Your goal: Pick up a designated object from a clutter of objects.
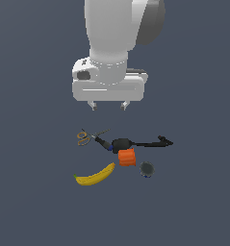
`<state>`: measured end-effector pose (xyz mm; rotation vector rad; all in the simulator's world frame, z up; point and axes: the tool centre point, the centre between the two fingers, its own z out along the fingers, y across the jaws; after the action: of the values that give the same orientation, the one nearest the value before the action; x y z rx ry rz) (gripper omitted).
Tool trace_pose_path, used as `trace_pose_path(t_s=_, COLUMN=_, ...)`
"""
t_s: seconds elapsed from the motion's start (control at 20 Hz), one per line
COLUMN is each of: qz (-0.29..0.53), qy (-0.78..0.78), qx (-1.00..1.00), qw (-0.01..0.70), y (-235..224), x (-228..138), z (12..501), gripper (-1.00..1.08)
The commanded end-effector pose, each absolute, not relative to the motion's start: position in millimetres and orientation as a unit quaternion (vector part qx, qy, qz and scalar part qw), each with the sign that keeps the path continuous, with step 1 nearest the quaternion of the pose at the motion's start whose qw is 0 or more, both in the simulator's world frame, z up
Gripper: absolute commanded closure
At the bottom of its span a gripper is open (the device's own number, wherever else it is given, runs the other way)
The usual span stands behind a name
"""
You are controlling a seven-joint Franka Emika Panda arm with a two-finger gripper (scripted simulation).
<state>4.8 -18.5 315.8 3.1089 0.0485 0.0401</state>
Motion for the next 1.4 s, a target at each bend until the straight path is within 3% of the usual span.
trace_pose_path(t_s=0.0, qz=0.013, qy=0.016, qx=1.0, qw=0.016, y=-18.5, x=4.8, z=315.8, gripper=-0.92)
trace_pose_path(t_s=0.85, qz=0.019, qy=0.02, qx=1.0, qw=0.015, y=-32.5, x=4.5, z=324.0, gripper=-0.92)
trace_pose_path(t_s=1.35, qz=0.013, qy=0.117, qx=0.993, qw=0.025, y=23.7, x=15.7, z=277.8, gripper=-0.92)
